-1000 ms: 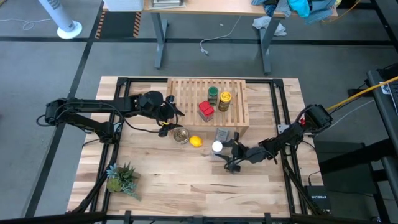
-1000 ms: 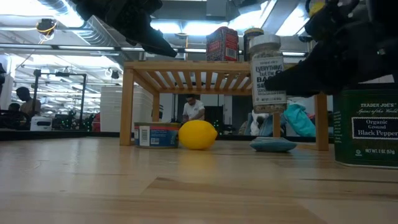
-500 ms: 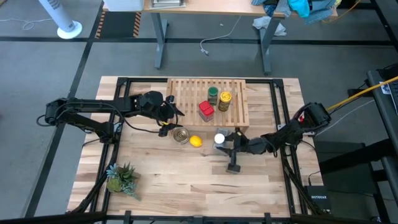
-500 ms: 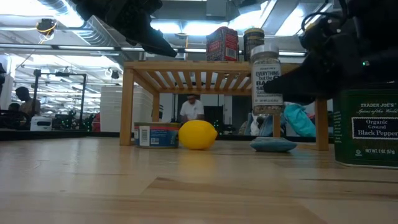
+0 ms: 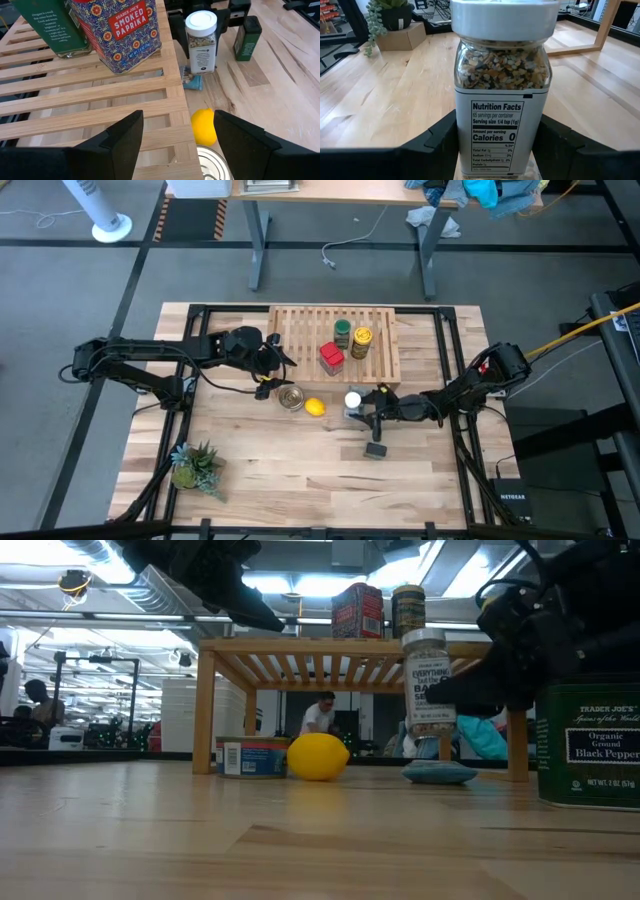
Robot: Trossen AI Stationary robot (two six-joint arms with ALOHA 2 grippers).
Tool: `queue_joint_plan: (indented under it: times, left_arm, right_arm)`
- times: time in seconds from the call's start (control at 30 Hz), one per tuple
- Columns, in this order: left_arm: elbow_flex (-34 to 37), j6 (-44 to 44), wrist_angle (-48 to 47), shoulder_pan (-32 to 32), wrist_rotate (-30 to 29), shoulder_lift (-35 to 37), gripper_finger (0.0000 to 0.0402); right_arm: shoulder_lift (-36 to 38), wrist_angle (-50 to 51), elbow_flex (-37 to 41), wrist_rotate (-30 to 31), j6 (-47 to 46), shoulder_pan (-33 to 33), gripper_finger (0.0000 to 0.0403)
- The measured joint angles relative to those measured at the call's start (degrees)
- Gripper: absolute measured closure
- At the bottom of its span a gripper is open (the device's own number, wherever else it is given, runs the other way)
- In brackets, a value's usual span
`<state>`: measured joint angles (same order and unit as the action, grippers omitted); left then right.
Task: Shelf spices
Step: Remove the white seasoning bottle from the shelf
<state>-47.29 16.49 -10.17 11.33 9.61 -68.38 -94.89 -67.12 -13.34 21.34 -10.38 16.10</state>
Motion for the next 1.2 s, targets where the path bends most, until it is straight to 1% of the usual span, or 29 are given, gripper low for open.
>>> queue_joint_plan:
  times: [0.43,0.77,1.0,1.2]
  left_arm:
    - [0.00,0.00,0.02,0.00,-0.01,0.00,0.0164]
    - [0.00,0.00,0.00,0.02,-0.02,0.00,0.0164]
    - [0.00,0.00,0.00,0.00,0.00,0.00,0.0164]
    - [0.00,0.00,0.03,0.00,0.00,0.00,0.0164]
  right_arm:
    - [0.00,4.28,-0.02,-0.06,0.16,0.00,0.0198]
    - [0.00,4.31,-0.04,-4.06,-1.96,0.07,0.0198]
    - [-0.06,4.36,-0.28,-5.58,-3.51,0.07,0.0198]
    - [-3.39,4.25,-2.34,-7.54,-3.51,0.07,0.0198]
